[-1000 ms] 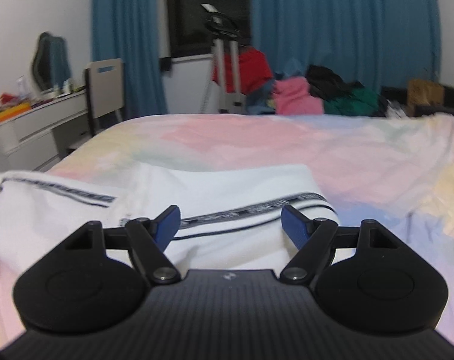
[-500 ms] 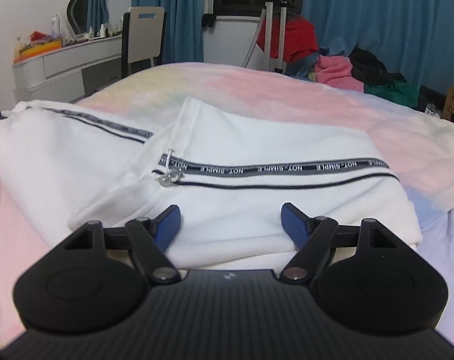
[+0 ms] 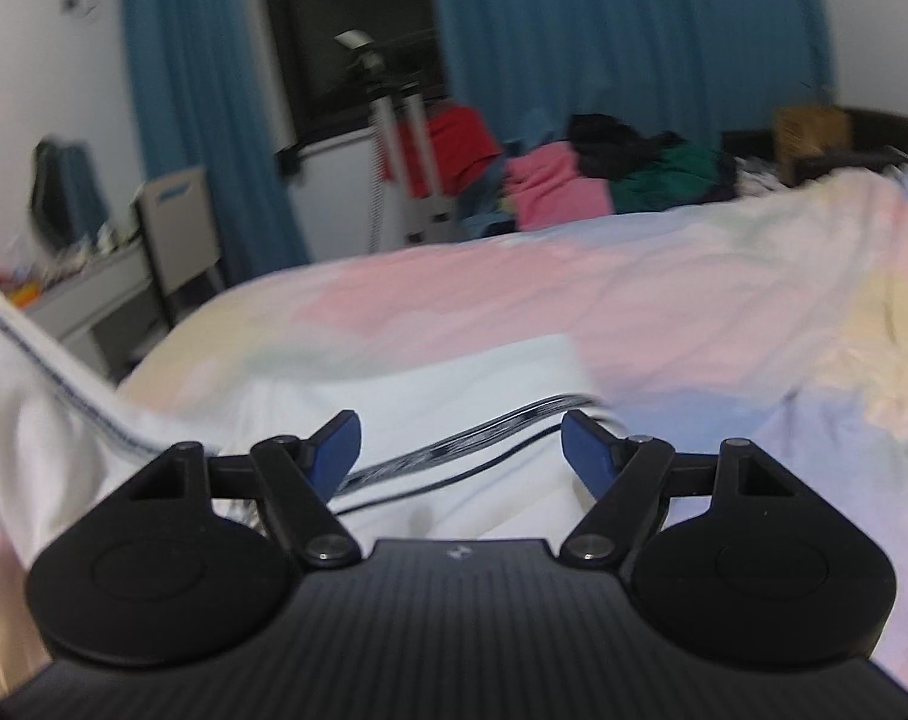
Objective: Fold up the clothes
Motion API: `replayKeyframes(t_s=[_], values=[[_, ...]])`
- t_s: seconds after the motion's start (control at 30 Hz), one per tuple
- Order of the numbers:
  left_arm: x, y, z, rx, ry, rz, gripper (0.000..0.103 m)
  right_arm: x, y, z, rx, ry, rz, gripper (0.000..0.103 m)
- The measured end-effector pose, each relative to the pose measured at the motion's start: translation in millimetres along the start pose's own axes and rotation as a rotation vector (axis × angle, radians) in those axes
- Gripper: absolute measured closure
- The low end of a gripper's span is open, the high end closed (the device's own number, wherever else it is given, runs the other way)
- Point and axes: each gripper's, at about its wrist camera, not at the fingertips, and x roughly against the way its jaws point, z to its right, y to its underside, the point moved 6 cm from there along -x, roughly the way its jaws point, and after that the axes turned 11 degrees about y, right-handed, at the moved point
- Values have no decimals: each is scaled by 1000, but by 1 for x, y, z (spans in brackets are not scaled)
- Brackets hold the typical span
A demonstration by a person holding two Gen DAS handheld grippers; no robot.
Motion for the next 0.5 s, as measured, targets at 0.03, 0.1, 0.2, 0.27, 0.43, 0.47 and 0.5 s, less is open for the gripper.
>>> replayKeyframes(t_s=[0.03,0.1,0.2,0.27,0.43,0.47,0.5], values=[[2,6,19,-26,14,10,84,0,-4,8,-27,15,1,28],[5,18,57,-77,42,30,84,0,-10,22,-74,41,5,28],[9,46,111,-146,89,50,84,0,-17,39,-132,74,17,28],[11,72,145,-190,120,60,85,0,-23,51,-162,96,32,28],[13,161,212,-309,201,92,86,-3,-35,75,-249,109,59,27],[13,185,223,-348,219,84,86,-4,-37,81,-265,115,62,27],[13,211,235,-395,242,70,86,-5,-38,88,-282,123,64,26]])
